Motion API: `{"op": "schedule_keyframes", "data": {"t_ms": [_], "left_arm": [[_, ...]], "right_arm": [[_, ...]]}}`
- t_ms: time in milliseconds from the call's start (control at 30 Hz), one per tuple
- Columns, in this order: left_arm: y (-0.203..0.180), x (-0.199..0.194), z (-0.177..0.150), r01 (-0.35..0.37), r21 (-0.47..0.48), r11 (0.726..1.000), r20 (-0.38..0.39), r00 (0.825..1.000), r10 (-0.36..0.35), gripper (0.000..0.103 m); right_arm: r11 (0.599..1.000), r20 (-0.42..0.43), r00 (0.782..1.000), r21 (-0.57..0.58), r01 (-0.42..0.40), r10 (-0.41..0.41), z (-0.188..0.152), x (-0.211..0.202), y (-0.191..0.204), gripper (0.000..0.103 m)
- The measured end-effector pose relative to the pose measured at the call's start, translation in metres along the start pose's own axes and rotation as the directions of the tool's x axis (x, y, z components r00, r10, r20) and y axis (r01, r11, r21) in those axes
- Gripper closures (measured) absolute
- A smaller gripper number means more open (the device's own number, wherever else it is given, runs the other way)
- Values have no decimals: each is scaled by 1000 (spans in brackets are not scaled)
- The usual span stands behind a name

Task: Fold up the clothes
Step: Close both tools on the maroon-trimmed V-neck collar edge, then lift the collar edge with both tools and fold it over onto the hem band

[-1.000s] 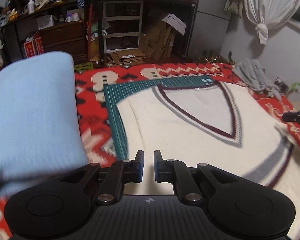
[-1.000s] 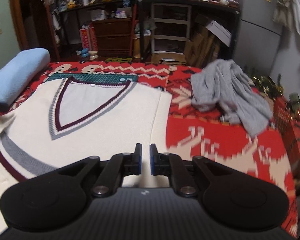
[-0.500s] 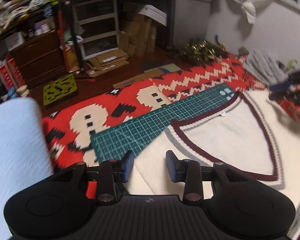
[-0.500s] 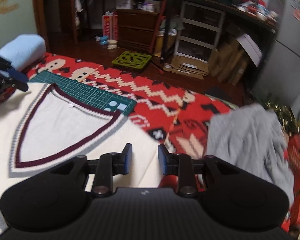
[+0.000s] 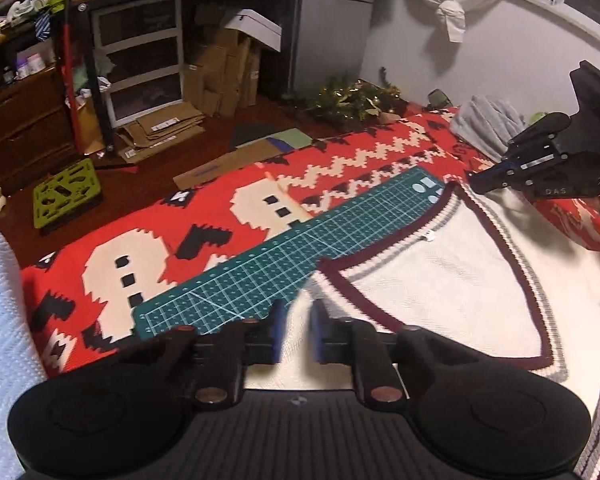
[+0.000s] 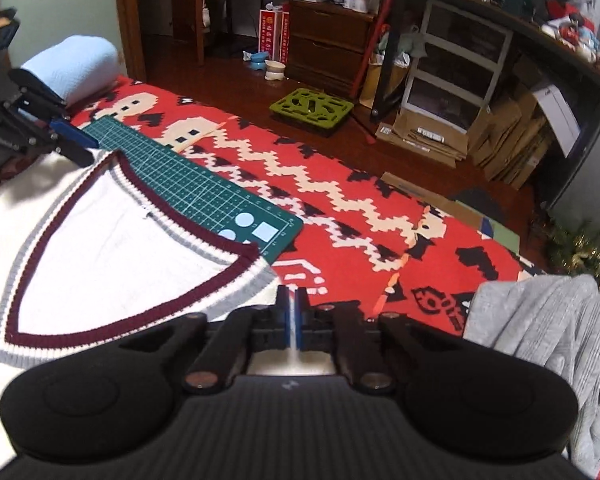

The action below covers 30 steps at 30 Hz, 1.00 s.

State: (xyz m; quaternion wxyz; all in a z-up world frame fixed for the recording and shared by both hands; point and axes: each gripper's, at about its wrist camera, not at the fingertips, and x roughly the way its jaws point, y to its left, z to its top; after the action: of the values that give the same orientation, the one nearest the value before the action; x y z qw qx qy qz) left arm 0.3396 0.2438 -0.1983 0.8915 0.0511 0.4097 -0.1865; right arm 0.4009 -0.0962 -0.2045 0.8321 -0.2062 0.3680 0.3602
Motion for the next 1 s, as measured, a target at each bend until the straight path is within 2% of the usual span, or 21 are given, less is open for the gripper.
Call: {"op": "schedule_keyframes", "data": {"t_ms": [100,267,433,567,700,833,1000], "left_arm": [[-8,-3,1,-45,11,999,10,999,44,100],[-14,-35,-1,-61,-34,998,104,993,64,100],[-36,-91,-4,-75,-17,997,201,977,77,100],[-59,-146,-16,-55,9,998,287,957,50,100],[-88,-197,-36,-52,49,997,348,937,32,100],[-120,-236,-68,-57,92,994,375,927,19,100],[-158,-258,-118,-67,139,988,364,931,12,101]], "right_arm": [[1000,13,1000,9,20,-20,-1,-5,4,102],[999,89,995,35,32,-35,0,-35,13,102],[997,184,980,42,64,-71,-1,-91,32,102],[995,266,959,44,90,-99,-11,-151,53,102],[992,342,932,25,120,-122,-31,-214,85,102],[989,394,909,-9,149,-133,-61,-270,124,102],[982,400,906,-59,180,-142,-114,-309,177,102]]}}
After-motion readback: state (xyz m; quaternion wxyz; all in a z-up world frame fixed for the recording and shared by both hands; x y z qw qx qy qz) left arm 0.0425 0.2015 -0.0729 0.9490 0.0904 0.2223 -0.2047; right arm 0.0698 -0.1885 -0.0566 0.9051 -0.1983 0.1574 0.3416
